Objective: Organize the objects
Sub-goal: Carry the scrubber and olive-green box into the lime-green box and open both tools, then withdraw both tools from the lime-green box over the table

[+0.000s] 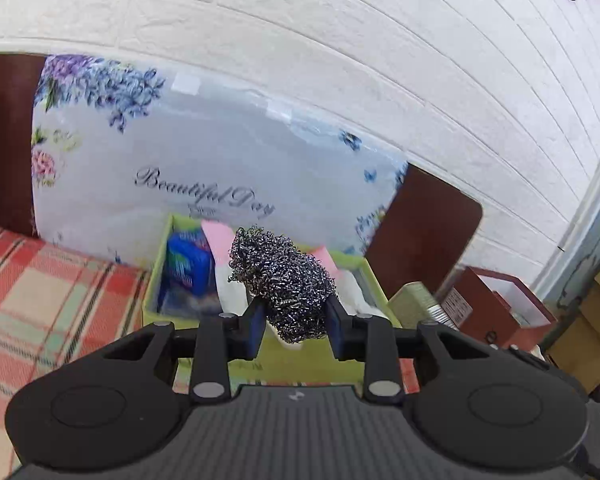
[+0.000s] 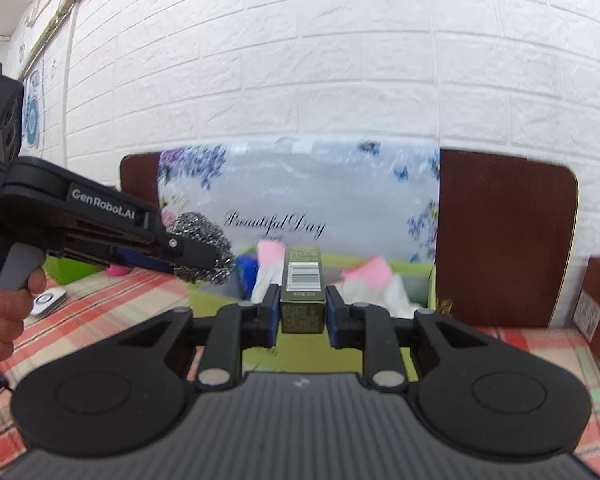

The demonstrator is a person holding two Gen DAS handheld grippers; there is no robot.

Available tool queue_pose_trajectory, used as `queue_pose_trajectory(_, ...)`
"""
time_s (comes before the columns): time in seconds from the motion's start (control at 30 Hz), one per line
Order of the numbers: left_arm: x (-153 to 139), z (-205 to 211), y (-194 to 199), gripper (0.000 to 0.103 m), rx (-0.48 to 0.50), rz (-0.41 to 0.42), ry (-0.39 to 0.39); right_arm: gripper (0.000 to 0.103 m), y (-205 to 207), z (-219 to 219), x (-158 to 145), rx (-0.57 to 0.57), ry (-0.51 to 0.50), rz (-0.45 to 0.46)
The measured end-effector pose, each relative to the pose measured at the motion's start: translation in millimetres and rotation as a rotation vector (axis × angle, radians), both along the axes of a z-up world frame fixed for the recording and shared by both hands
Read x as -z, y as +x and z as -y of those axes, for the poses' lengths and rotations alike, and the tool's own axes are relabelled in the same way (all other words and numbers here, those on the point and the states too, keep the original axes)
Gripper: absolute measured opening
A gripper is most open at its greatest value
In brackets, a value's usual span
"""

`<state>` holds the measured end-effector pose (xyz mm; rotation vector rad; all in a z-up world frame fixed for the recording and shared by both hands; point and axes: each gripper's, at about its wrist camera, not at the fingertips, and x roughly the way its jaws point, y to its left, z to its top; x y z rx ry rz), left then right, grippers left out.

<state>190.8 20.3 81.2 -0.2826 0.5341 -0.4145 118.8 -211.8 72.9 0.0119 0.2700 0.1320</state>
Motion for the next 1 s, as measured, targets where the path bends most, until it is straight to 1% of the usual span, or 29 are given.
queue_pose_trajectory(0.1, 1, -5, 29, 0.033, -0.019, -0.033, -0.017, 0.022, 27, 5, -10, 0.018, 0.021, 0.012)
queue_pose_trajectory(0.17, 5, -5, 43, 0.033, -0.031, -0.048, 0.001, 0.022, 44, 5, -11, 0.024, 0.013, 0.021)
queue_pose_trajectory(0.23, 11, -4, 54, 0.034, -0.035, -0.063, 0.022, 0.022, 61, 5, -8, 0.019, 0.005, 0.017)
queue_pose_trajectory(0.33, 23, -5, 67, 0.037, -0.046, -0.080, 0.046, 0.022, 90, 3, 3, 0.014, 0.002, -0.021)
queue_pose_trajectory(0.37, 27, -5, 70, 0.041, -0.054, -0.088, 0.048, 0.022, 99, 2, 9, 0.013, -0.001, -0.035)
queue_pose_trajectory(0.4, 33, -7, 73, 0.054, -0.070, -0.095, 0.051, 0.022, 108, 1, 15, 0.008, -0.005, -0.053)
queue_pose_trajectory(0.43, 38, -9, 76, 0.061, -0.082, -0.100, 0.056, 0.022, 119, -1, 24, -0.003, -0.012, -0.085)
queue_pose_trajectory(0.47, 43, -10, 76, 0.072, -0.092, -0.106, 0.069, 0.027, 127, -3, 33, -0.018, -0.019, -0.124)
queue_pose_trajectory(0.5, 46, -11, 75, 0.074, -0.101, -0.111, 0.085, 0.044, 133, -3, 42, -0.026, -0.024, -0.163)
queue_pose_trajectory(0.53, 48, -12, 71, 0.074, -0.108, -0.114, 0.098, 0.053, 134, -3, 49, -0.023, -0.023, -0.179)
queue_pose_trajectory(0.57, 50, -14, 67, 0.074, -0.111, -0.111, 0.102, 0.061, 130, -2, 57, -0.018, -0.015, -0.163)
queue_pose_trajectory(0.63, 54, -17, 59, 0.074, -0.110, -0.087, 0.097, 0.069, 121, 0, 67, -0.021, 0.003, -0.135)
queue_pose_trajectory(0.7, 54, -16, 52, 0.074, -0.115, -0.057, 0.108, 0.083, 112, 1, 72, -0.014, 0.017, -0.112)
queue_pose_trajectory(0.8, 50, -12, 49, 0.075, -0.130, -0.064, 0.127, 0.094, 104, -1, 70, 0.000, 0.013, -0.087)
queue_pose_trajectory(0.87, 47, -10, 48, 0.075, -0.132, -0.084, 0.118, 0.095, 103, 0, 67, 0.006, 0.005, -0.088)
queue_pose_trajectory(0.93, 42, -10, 44, 0.075, -0.140, -0.085, 0.114, 0.096, 98, 3, 63, 0.014, 0.013, -0.079)
queue_pose_trajectory(1.0, 35, -8, 35, 0.075, -0.152, -0.072, 0.123, 0.102, 91, 8, 57, 0.028, 0.031, -0.061)
